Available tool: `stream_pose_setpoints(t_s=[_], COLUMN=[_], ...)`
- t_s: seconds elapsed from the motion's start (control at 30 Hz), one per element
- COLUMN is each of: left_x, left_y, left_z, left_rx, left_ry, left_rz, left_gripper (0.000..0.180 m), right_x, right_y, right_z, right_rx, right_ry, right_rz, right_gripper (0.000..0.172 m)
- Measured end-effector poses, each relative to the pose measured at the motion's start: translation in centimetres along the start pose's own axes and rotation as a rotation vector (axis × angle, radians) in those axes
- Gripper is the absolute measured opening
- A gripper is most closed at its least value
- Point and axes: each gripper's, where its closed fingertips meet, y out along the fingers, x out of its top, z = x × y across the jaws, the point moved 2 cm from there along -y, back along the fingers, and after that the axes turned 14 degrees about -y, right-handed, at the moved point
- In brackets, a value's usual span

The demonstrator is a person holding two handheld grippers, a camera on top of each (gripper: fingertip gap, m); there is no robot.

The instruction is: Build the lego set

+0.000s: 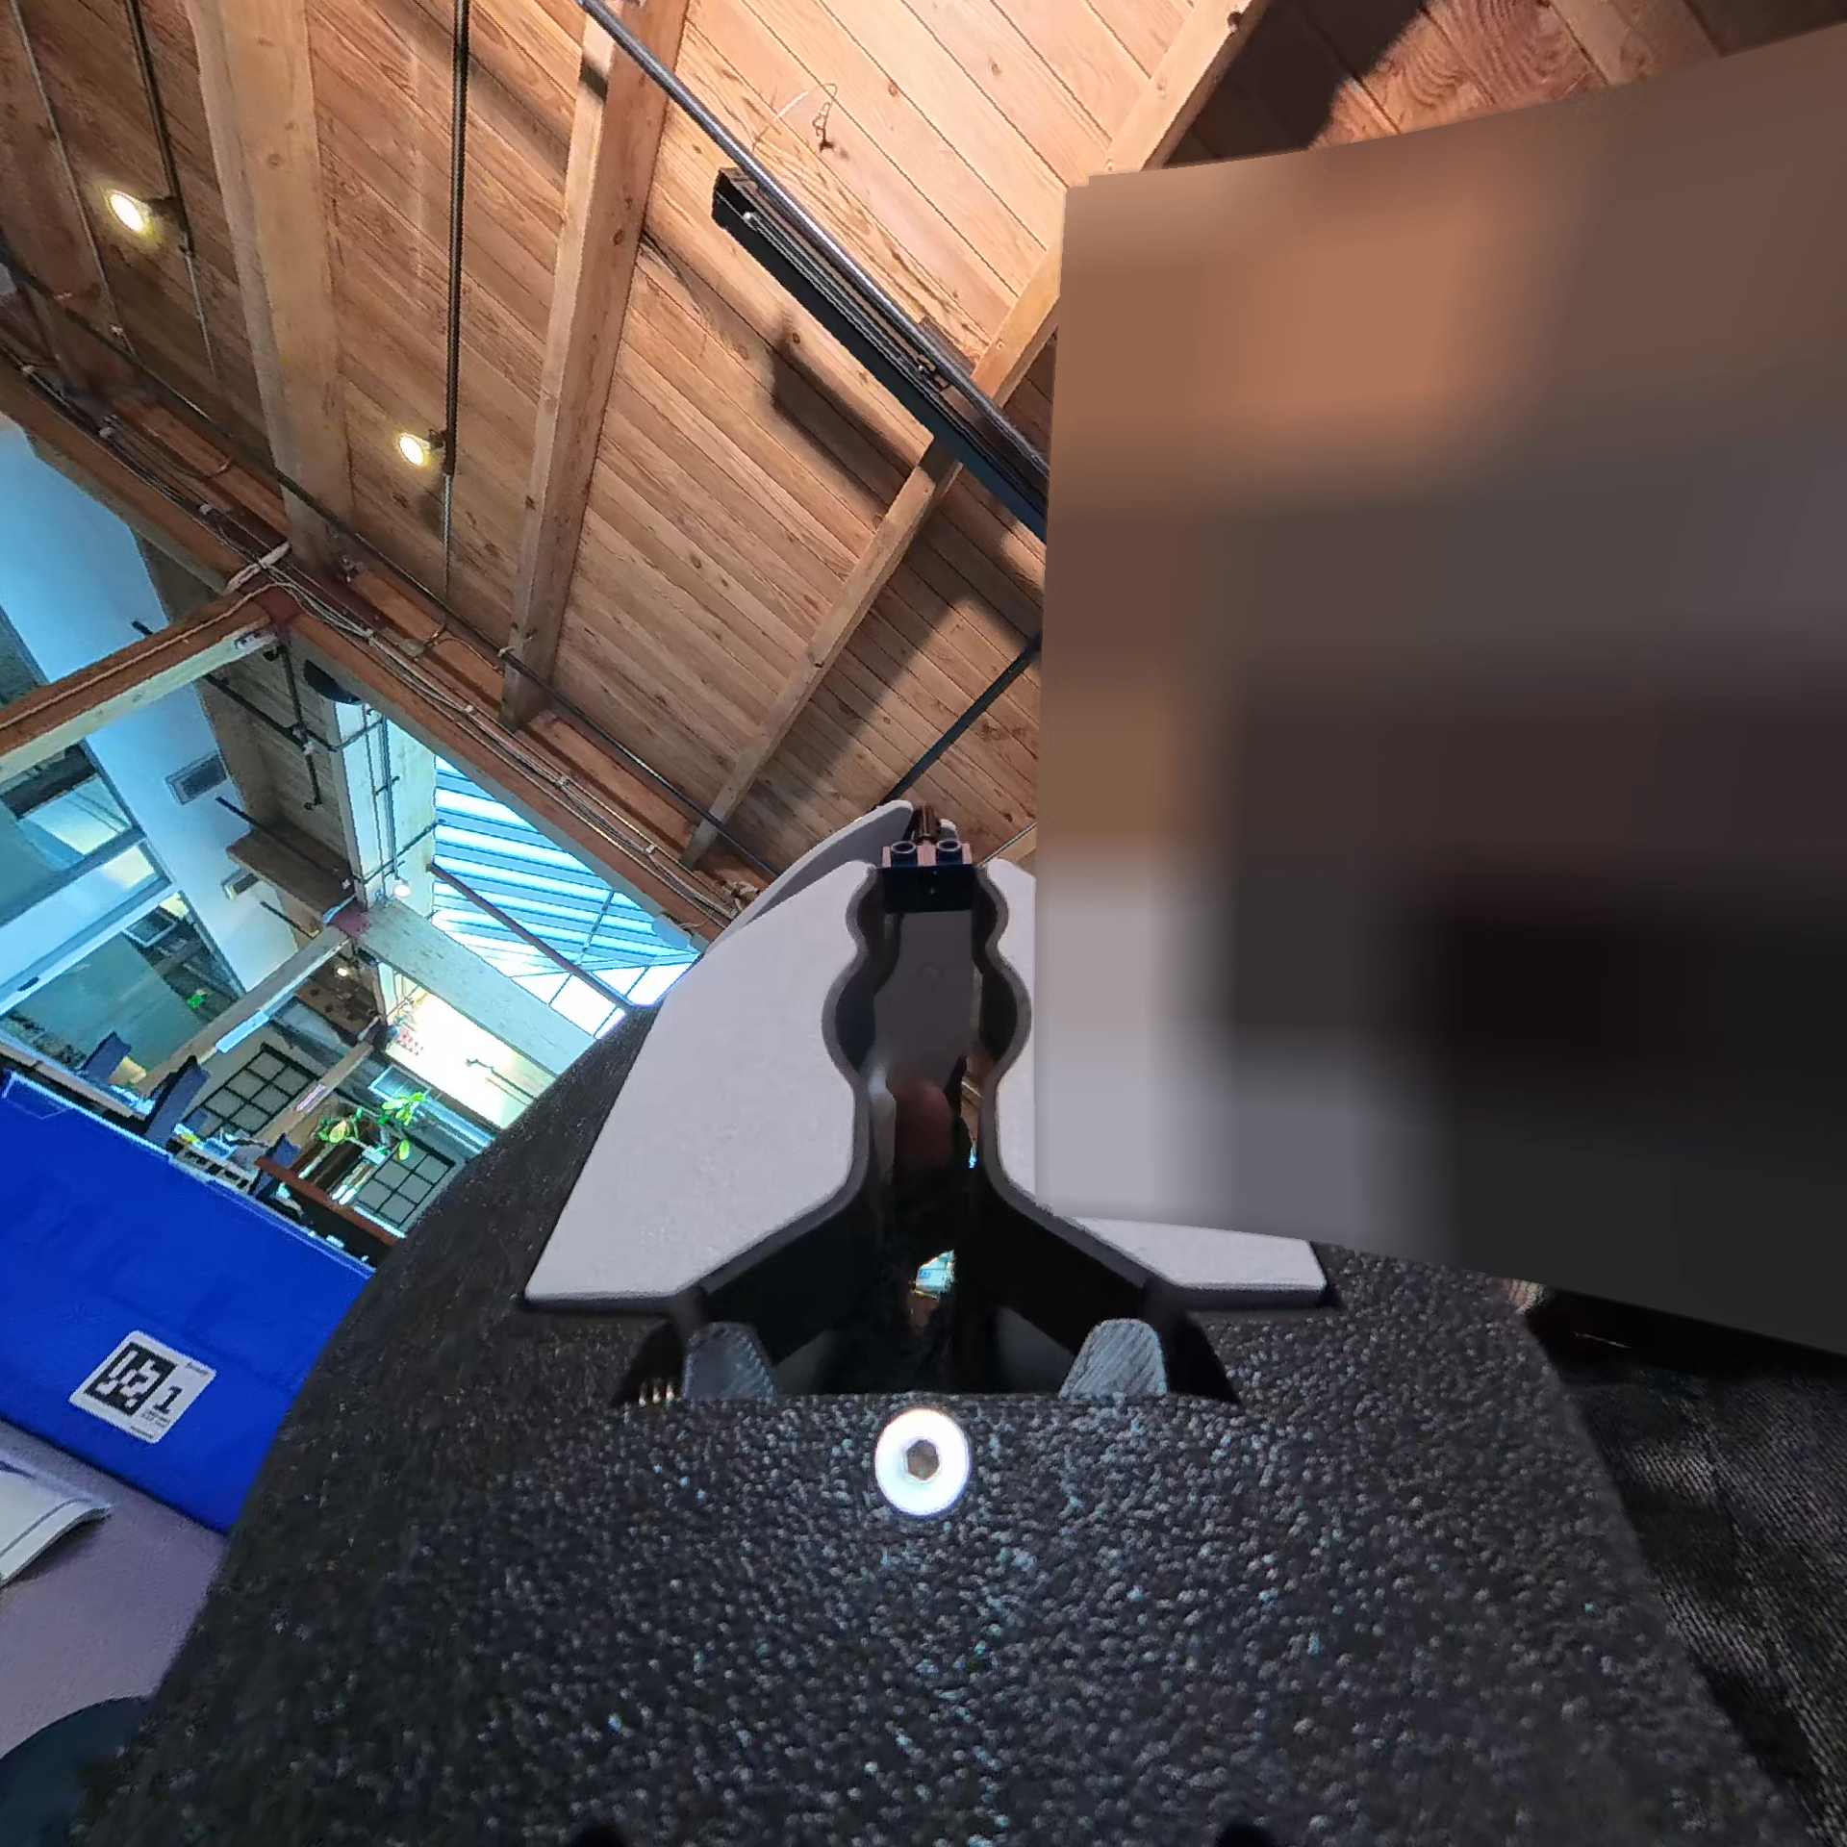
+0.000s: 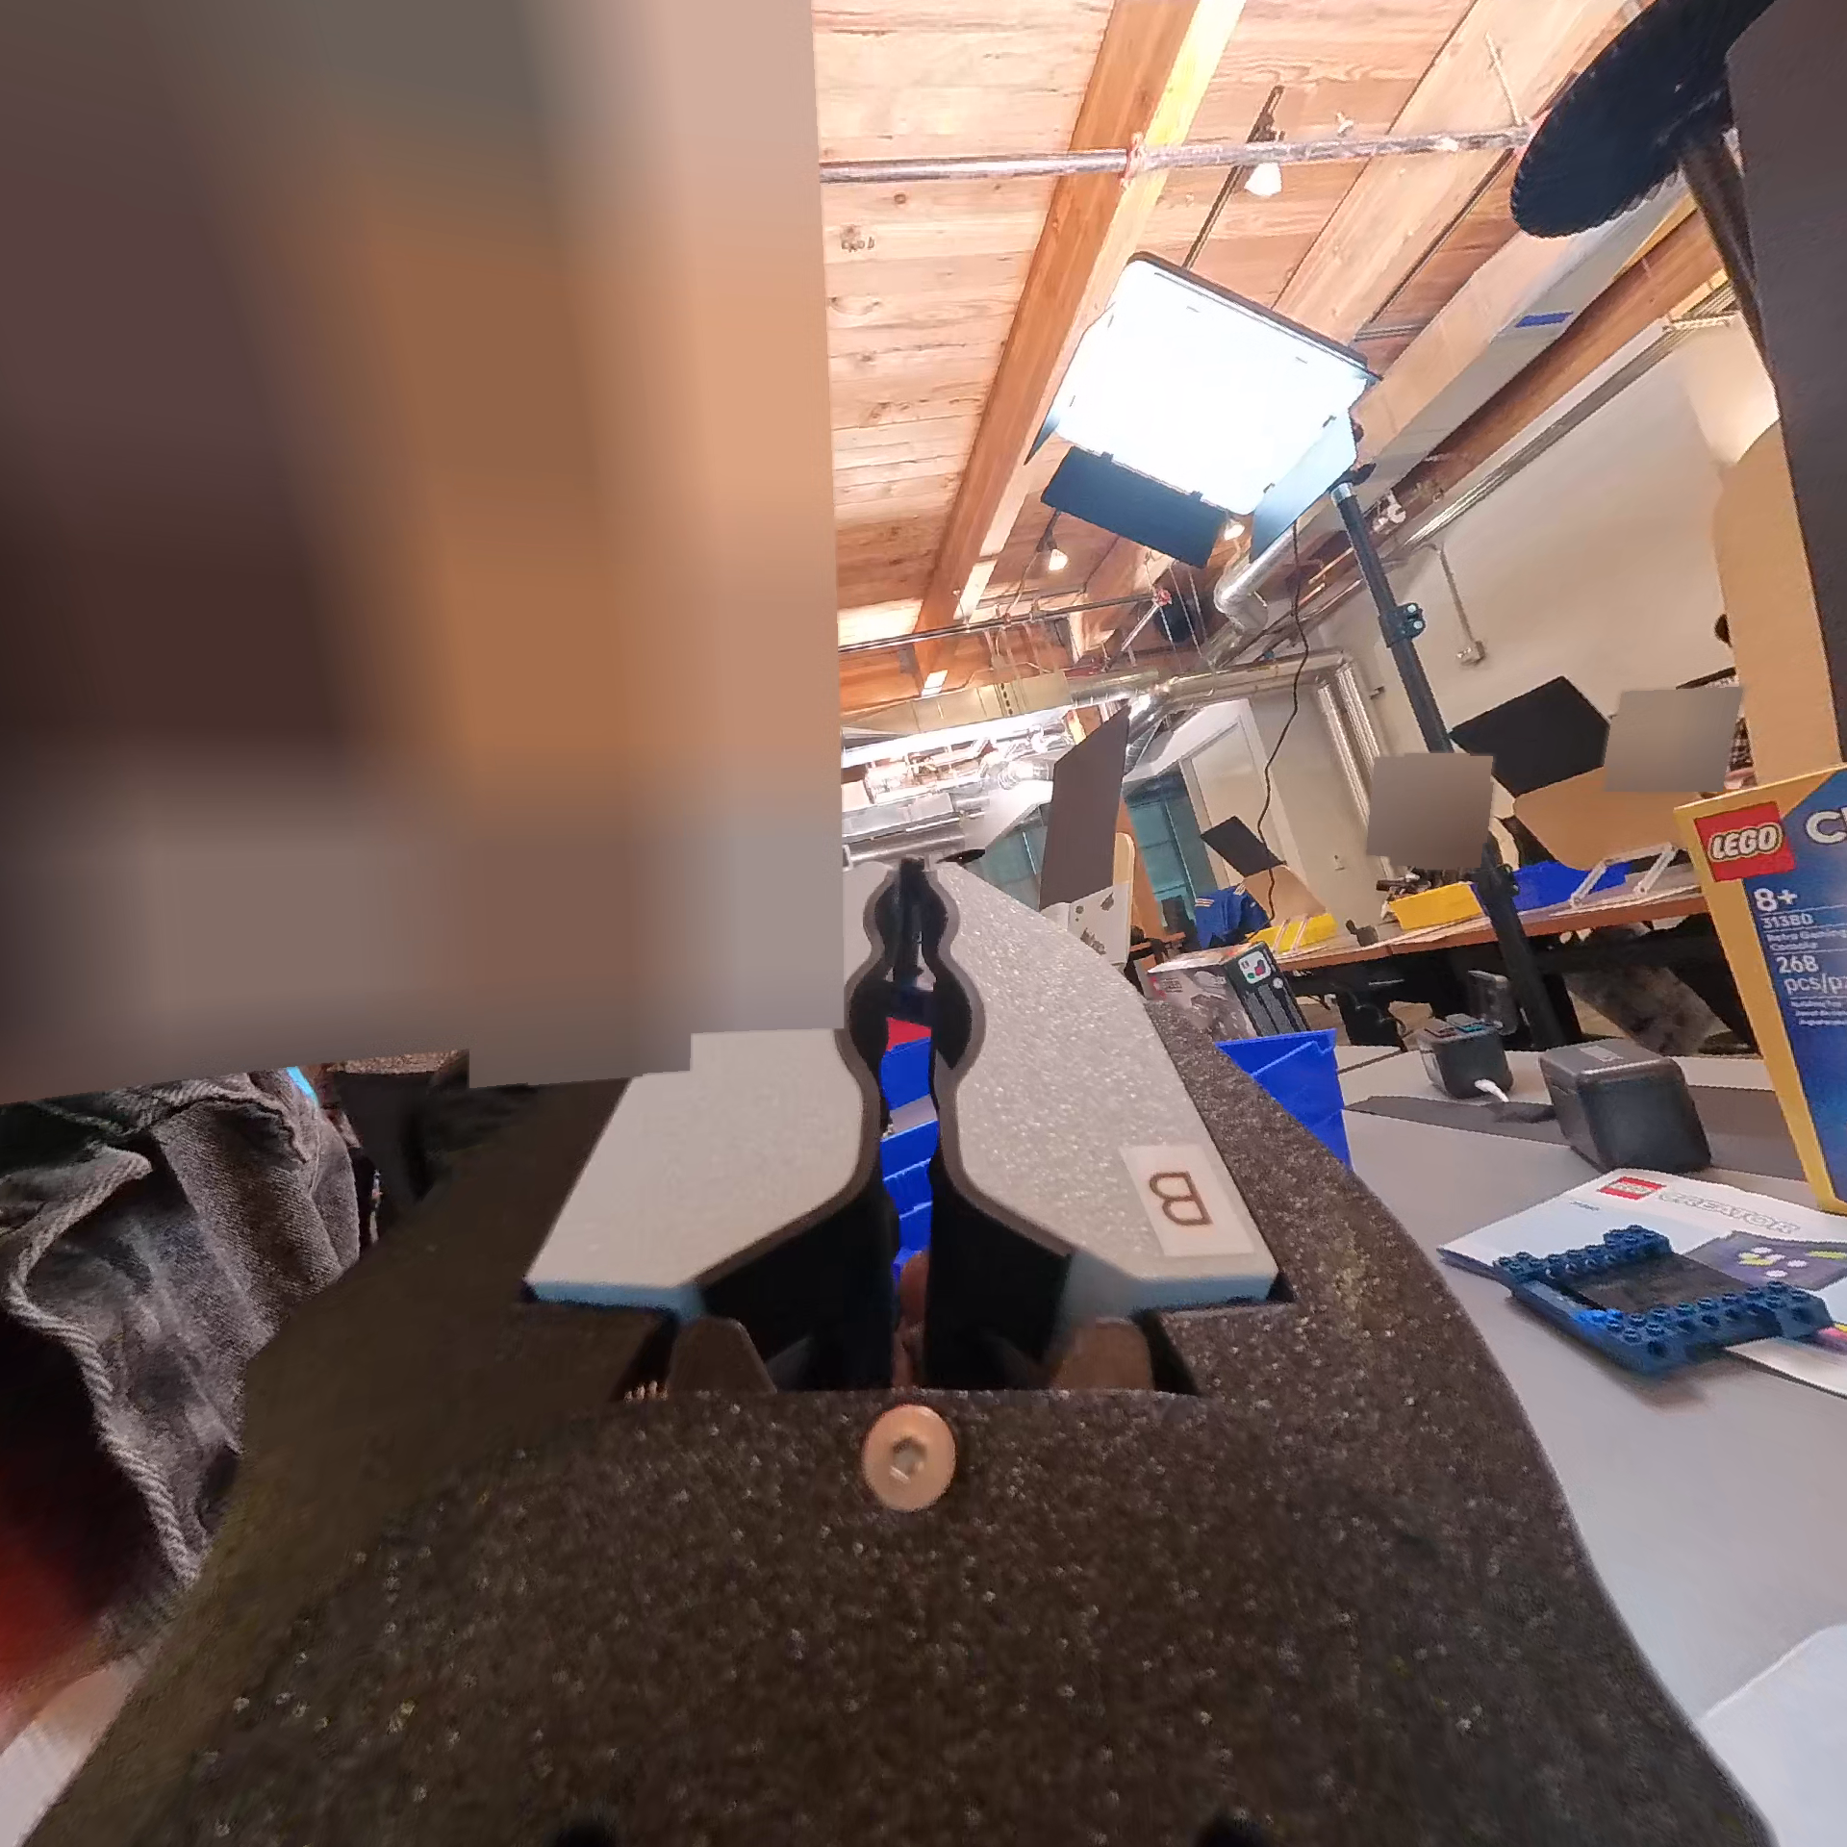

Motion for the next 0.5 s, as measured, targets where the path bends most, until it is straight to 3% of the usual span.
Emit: stream_pose_setpoints(t_s=[0.23, 0.5], left_x=[-0.6, 0.4], left_y=[-0.1, -0.4], left_z=[0.6, 0.9], left_rx=[0.076, 0.052], left_ry=[0.057, -0.004], left_rz=[0.065, -0.032], left_gripper=[0.016, 0.015], right_x=[-0.2, -0.8], right_y=[-0.5, -0.5], right_z=[-0.3, -1.1], right_rx=[0.012, -0.042], right_ry=[0.038, 0.053], right_rz=[-0.019, -0.054], right_gripper=[0.003, 0.003])
